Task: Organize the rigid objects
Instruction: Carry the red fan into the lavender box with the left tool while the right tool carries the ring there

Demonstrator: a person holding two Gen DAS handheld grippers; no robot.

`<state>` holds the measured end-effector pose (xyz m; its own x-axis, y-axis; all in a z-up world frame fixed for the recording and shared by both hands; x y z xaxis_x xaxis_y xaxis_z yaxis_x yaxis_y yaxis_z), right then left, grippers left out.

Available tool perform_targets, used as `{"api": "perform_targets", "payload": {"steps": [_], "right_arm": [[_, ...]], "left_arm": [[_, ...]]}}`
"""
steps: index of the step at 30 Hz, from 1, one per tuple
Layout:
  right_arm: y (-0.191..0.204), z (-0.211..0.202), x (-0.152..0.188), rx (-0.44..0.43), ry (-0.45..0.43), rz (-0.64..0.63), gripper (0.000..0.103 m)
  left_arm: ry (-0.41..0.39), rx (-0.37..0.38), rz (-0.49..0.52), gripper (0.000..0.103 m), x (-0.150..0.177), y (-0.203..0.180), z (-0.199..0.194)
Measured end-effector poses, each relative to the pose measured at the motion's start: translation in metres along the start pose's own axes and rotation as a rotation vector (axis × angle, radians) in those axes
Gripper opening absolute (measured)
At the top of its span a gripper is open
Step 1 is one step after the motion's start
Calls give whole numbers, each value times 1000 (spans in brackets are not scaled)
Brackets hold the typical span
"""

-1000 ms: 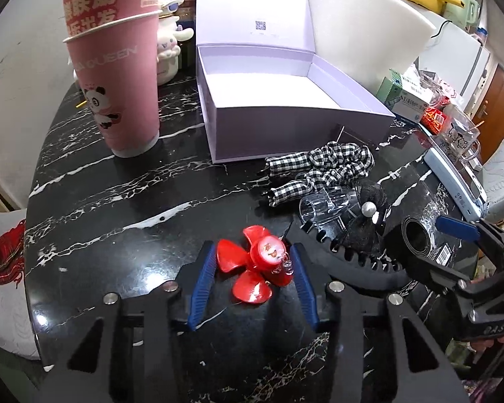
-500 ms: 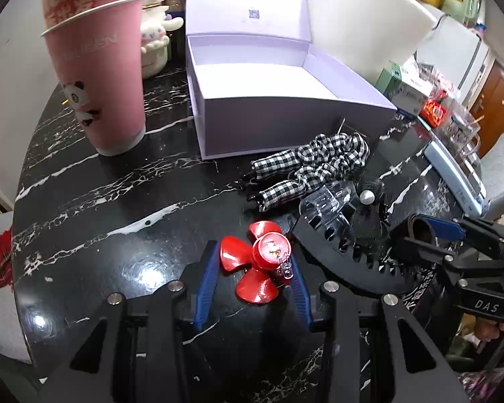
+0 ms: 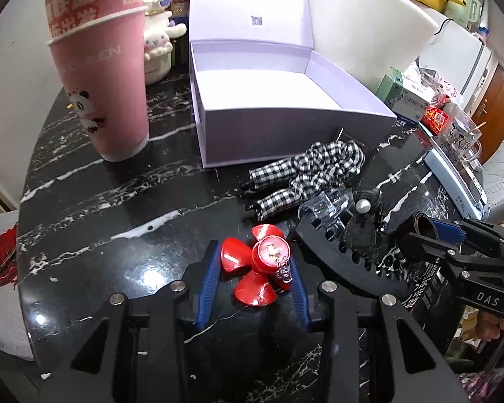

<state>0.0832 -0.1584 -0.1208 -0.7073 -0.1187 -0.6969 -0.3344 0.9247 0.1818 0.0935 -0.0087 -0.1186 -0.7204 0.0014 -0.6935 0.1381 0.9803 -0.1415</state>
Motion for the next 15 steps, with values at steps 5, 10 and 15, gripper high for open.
{"api": "perform_targets", "payload": {"steps": [5, 10, 15], "right_arm": [[2, -8, -7, -11, -24, -24, 41], [3, -17, -17, -24, -59, -46, 41], [6, -28, -31, -33, -99, -80, 41]], "left_arm": [[-40, -20, -5, 38, -11, 2, -13], [-89, -36, 3, 38, -25, -1, -26], [-137, -49, 24, 38, -41, -8, -37]]}}
Point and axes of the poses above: each gripper's, at about its wrist camera, not at the fingertips, and z roughly the way its jaws point, y to its left, x to its underside, the point moved 9 cm from there along z, roughly the way its jaws point, and after that the axes turned 9 degrees about -y, right-handed, at the moved point
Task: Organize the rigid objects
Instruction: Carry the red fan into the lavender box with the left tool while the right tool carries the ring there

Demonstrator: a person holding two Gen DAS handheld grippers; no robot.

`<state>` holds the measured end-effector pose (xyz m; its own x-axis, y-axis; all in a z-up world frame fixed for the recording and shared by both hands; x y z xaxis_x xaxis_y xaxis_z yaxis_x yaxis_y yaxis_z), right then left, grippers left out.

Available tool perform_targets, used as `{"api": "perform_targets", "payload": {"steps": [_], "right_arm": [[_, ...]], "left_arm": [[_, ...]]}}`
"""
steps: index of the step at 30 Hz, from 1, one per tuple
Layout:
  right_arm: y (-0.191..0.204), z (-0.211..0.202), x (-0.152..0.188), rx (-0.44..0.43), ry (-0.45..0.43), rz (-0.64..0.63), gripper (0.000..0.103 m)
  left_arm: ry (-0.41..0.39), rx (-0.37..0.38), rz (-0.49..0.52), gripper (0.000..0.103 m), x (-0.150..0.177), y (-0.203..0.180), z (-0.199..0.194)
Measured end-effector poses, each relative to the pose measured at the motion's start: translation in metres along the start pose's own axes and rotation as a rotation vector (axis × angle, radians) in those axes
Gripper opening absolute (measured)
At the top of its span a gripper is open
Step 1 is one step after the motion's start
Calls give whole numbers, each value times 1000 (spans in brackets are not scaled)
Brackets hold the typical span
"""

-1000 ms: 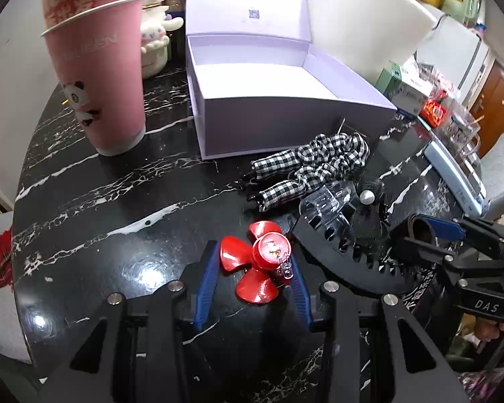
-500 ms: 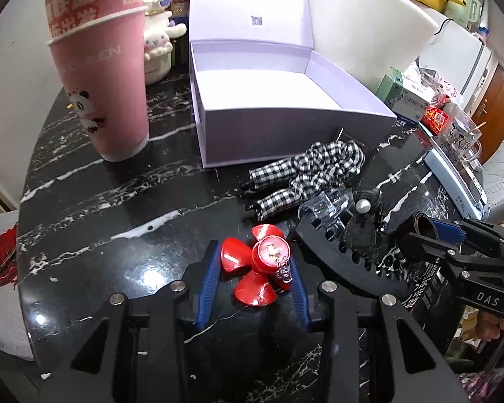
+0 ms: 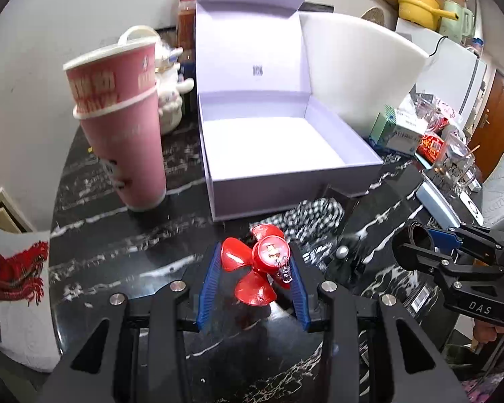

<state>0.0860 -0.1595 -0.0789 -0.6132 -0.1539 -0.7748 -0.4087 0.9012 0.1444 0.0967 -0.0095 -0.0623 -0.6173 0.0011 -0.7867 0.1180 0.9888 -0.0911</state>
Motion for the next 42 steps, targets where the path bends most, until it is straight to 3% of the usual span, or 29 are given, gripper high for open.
{"api": "perform_targets", "payload": {"steps": [20, 42], "right_arm": [[-13, 3, -62, -9, -82, -98, 41], [-21, 73, -151, -54, -131, -195, 41]], "left_arm": [[-53, 31, 42, 38, -59, -26, 23], [-34, -9, 82, 38, -118, -8, 98]]}}
Point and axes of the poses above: each gripper's, at about its wrist camera, not at the fingertips, and z roughly the way its jaws point, y to its left, x to its underside, the point moved 9 cm from there along z, roughly the way its jaws point, and after that the axes turned 9 degrees about -y, right-handed, at the moved point
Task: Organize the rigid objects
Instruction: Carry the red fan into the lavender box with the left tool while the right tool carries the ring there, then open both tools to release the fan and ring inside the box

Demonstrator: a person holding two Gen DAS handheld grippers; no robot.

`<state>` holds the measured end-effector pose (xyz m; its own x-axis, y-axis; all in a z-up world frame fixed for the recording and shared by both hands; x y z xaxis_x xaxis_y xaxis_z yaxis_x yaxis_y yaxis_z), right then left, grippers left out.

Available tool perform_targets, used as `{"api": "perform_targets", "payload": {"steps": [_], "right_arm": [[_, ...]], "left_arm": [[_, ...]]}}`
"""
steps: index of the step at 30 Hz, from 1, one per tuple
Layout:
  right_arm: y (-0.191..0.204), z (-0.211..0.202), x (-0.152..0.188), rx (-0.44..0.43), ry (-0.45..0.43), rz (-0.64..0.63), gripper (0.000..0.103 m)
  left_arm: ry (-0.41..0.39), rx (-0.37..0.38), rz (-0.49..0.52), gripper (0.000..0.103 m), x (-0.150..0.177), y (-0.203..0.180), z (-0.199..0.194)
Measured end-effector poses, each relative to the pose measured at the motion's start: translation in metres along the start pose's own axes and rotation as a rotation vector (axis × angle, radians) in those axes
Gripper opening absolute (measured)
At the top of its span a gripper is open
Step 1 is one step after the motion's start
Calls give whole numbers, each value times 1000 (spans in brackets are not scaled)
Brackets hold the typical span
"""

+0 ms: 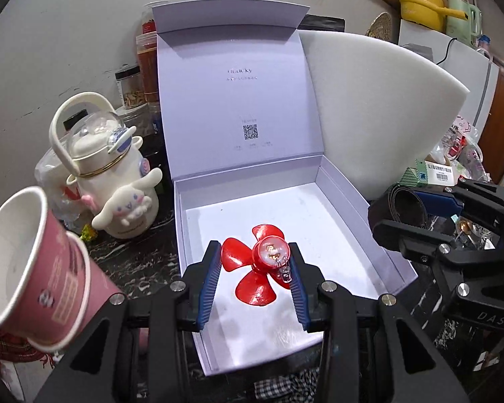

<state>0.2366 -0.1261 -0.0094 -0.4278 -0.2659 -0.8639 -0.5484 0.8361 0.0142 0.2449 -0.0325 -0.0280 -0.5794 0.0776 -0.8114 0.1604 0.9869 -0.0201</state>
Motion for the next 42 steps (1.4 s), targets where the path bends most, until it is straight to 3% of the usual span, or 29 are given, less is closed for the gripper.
{"api": "perform_targets", "payload": {"steps": [9, 22, 26, 34, 42], "right_arm": [[-10, 36, -4, 18, 26, 41, 42], [-25, 70, 13, 9, 96, 69, 43], [-27, 70, 13, 18, 98, 65, 60], [-31, 58, 9, 46, 80, 53, 62], [-35, 40, 0, 63, 62, 71, 62]], "left_arm": [[4, 4, 41, 38, -15, 0, 32], [61, 7, 51, 39, -5, -3, 69], [72, -11, 75, 39, -2, -5, 70], [84, -82, 98, 39, -2, -5, 68], [66, -78, 58, 39, -10, 1, 50]]}}
Point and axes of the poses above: each gripper's, at about its wrist camera, not at the fingertips, and z roughly the way its jaws point, y to its left, x to its underside, the point moved 9 cm from there along z, roughly the way its jaws point, and after that the axes turned 9 degrees about -y, right-handed, at the moved point
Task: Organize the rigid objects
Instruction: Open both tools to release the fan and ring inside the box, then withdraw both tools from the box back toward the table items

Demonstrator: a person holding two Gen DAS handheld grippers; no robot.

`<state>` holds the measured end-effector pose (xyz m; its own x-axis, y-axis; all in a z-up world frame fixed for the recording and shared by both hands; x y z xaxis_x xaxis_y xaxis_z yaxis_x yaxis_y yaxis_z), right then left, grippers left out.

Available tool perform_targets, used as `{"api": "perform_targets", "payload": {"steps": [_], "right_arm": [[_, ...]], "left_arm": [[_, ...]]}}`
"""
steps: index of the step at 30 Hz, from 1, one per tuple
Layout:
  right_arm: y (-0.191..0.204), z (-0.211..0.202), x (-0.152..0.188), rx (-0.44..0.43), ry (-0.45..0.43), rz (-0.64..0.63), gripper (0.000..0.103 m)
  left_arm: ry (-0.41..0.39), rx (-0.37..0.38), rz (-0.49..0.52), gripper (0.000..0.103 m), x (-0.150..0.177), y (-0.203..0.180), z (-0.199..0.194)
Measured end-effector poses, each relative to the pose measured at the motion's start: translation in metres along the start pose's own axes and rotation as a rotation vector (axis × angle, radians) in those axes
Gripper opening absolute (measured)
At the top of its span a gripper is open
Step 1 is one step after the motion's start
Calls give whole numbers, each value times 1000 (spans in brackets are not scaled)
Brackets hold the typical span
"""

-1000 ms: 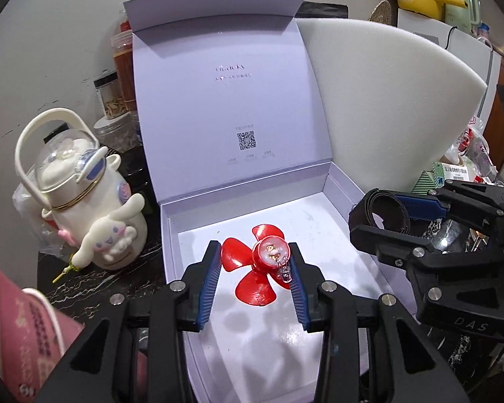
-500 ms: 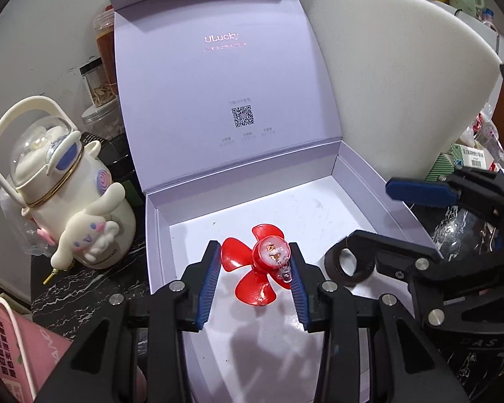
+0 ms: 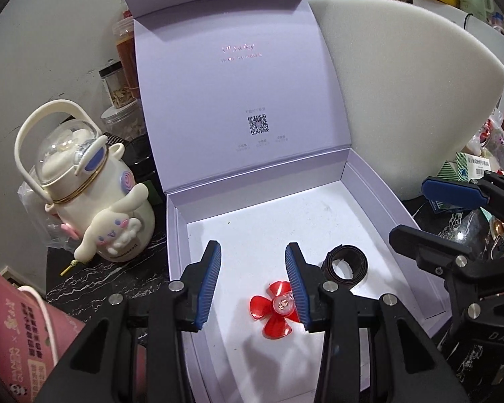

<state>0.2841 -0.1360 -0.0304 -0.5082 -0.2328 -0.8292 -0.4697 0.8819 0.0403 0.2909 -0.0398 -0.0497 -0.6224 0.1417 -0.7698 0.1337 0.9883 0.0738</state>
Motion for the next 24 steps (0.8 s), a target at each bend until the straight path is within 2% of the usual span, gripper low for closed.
{"api": "perform_targets", "payload": {"steps": [14, 24], "right_arm": [[6, -55, -11, 32, -87, -18, 62], [17, -99, -12, 46, -138, -24, 63]], "left_arm": [[-101, 2, 13, 39, -18, -9, -58], [-159, 14, 3, 39, -18, -16, -106]]}}
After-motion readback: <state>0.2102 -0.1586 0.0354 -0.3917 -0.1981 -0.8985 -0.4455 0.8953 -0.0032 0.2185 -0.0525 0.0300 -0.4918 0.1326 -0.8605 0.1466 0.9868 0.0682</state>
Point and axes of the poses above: each gripper's, at about its wrist camera, not at the fingertips, and z roughly the way its jaws point, y to its left, x to its underside, the point moved 9 cm from there along z, roughly the way its jaws point, and after that the axes turned 9 degrees about -y, right-handed, at the moved point
